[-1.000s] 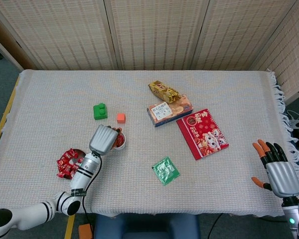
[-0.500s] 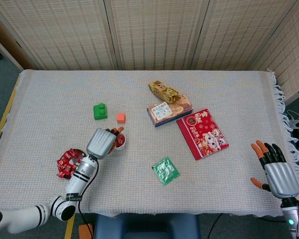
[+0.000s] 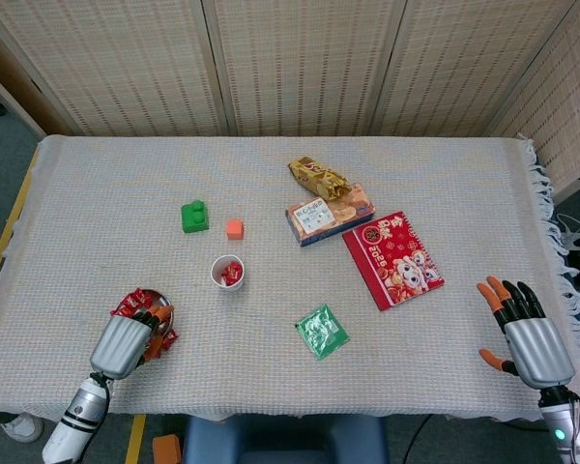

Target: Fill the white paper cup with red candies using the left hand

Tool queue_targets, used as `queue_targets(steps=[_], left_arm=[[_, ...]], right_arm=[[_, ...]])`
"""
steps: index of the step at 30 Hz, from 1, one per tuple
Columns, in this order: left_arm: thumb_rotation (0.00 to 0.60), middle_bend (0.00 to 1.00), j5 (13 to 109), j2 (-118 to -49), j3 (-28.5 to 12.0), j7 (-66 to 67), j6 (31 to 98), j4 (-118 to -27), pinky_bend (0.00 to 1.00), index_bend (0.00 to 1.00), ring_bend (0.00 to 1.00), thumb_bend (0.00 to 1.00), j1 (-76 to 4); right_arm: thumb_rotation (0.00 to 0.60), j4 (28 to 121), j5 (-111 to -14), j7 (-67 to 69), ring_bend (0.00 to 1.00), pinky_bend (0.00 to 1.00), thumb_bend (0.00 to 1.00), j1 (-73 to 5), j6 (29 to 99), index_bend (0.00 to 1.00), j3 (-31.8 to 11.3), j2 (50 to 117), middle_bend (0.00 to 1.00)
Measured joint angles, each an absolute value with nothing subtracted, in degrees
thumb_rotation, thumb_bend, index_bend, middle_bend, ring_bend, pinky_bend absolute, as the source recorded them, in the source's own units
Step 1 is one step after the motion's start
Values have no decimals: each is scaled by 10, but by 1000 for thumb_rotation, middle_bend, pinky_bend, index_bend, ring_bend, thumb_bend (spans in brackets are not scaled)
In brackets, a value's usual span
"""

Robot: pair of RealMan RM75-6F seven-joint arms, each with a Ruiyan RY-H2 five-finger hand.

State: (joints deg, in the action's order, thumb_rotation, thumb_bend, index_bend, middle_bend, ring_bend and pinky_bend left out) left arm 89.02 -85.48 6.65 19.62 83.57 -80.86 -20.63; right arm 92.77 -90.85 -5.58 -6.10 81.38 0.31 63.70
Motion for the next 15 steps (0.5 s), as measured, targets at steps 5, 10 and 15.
queue_targets(steps=[5,10,15], left_arm=[[600,221,882,-862,68,183,836,-758,1000,163,636,401,-185],[600,174,842,-863,52,175,797,-733,1000,124,640,394,-177],[600,157,817,-867,40,177,758,-709,1000,121,644,392,-177]], right_arm=[[600,929,-913,-59,0,0,61,-63,811,0,6,639,0],[600,928,-911,-61,0,0,60,-62,812,0,6,639,0],[600,928,-906,-66,0,0,60,-62,809,0,5,641,0]])
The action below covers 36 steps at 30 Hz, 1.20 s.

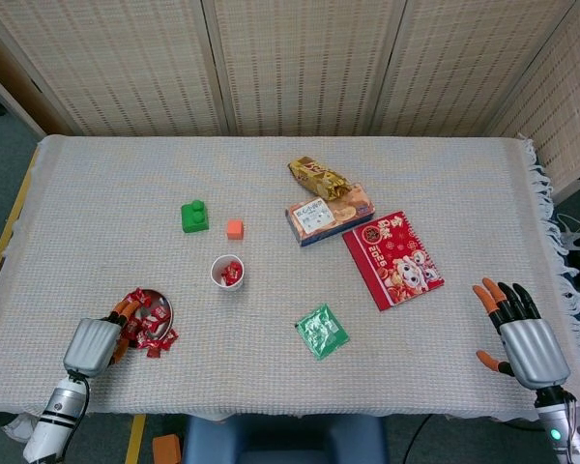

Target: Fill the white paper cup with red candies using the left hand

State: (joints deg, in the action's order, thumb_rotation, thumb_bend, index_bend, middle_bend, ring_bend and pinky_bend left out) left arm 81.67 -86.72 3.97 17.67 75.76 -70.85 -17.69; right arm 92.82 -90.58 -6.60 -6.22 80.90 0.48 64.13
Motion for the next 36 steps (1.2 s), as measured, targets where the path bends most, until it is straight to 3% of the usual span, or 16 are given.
queue_targets(steps=[16,31,36], left_arm=[[600,265,798,-884,11,203,700,-679,1000,244,659,392,-194],[600,267,808,-890,5,240,684,-697,1000,261,661,390,-207],[600,277,799,-892,3,250,667,-695,1000,323,669,391,-211]], right_arm=[[600,928,-897,-74,0,0,60,-63,805,0,2,644,0],[600,929,-893,-76,0,0,61,-64,802,0,2,645,0],[600,930,-891,-76,0,0,60,-64,802,0,1,644,0]])
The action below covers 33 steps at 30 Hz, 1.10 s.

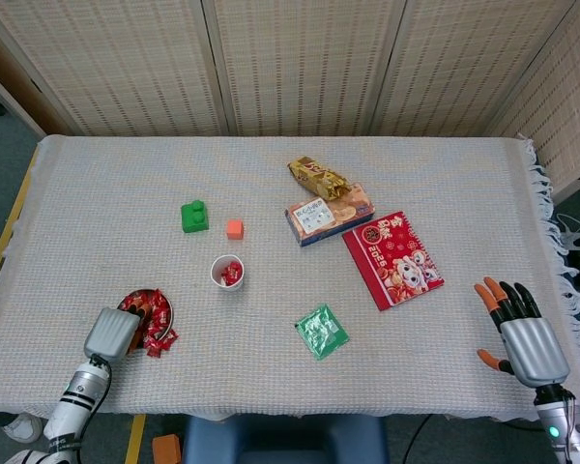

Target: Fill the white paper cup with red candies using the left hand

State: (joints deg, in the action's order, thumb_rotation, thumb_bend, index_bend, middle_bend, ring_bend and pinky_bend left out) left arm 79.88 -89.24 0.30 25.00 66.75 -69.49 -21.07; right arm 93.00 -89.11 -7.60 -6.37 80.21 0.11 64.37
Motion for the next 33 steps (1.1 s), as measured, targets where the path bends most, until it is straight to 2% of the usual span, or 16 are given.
queue_targets(steps=[3,7,16,23,33], left_arm=[[600,309,798,-895,4,252,665,-691,1000,359,680,390,-212],[600,411,804,-899,5,249,669,-687,1000,465,700,389,-211],[600,521,822,-916,5,232,681,-660,1000,566,714,421,-212],[600,646,834,-925,3,217,694,-646,1000,652,741,507,-212],[600,727,848,-941,-2,197,716,-617,1000,738,765,615,-210]], right_arm=[[600,930,-890,-76,0,0,61,-64,802,0,1,644,0],[600,931,-888,-78,0,0,60,-64,799,0,1,644,0],[600,934,-883,-82,0,0,62,-65,796,0,0,642,0],[600,935,-881,-85,0,0,62,-66,793,0,0,642,0],[600,935,-879,-86,0,0,62,-66,793,0,0,643,0]])
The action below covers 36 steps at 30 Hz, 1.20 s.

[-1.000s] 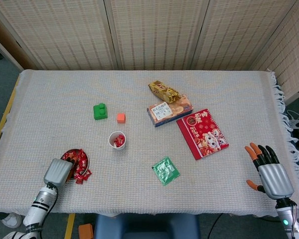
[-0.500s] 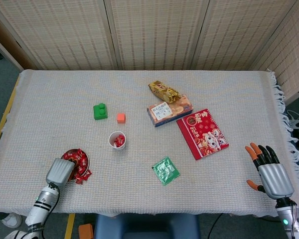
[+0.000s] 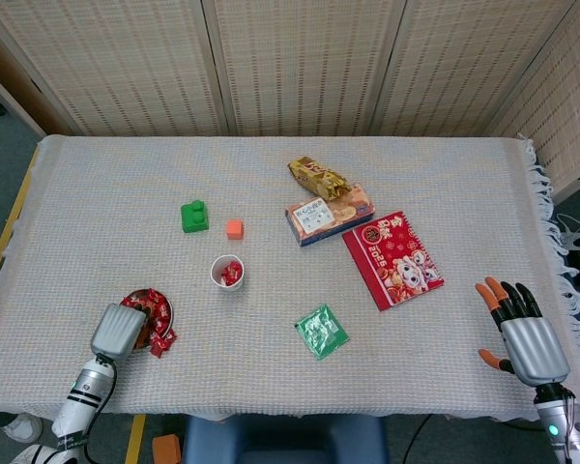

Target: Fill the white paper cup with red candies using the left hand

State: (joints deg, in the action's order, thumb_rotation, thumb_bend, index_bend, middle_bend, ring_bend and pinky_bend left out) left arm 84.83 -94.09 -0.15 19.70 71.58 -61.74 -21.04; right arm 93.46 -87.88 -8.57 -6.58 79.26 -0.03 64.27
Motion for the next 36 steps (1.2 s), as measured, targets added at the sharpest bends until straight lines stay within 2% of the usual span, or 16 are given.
queue_targets(steps=[6,12,20,28,34,36], left_arm=[[600,739,853,-935,-9,181,732,-628,1000,747,778,639,-210],[600,740,858,-907,-24,170,749,-681,1000,747,778,640,-213],[600,739,858,-887,-74,184,741,-774,1000,746,778,634,-260],[600,730,845,-937,-125,222,693,-778,1000,743,778,619,-339],[600,722,829,-983,-133,249,663,-733,1000,731,778,594,-375],[600,695,824,-993,-134,255,658,-718,1000,680,778,573,-383]], right_arm=[[600,935,-879,-85,0,0,62,-66,793,0,0,642,0],[600,935,-880,-81,0,0,62,-66,795,0,-1,640,0],[600,934,-881,-77,0,0,62,-67,792,0,-1,640,0],[600,933,-876,-70,0,0,62,-65,796,0,-3,637,0],[600,931,-872,-63,0,0,62,-64,797,0,-5,633,0],[600,931,-872,-60,0,0,62,-63,798,0,-5,632,0]])
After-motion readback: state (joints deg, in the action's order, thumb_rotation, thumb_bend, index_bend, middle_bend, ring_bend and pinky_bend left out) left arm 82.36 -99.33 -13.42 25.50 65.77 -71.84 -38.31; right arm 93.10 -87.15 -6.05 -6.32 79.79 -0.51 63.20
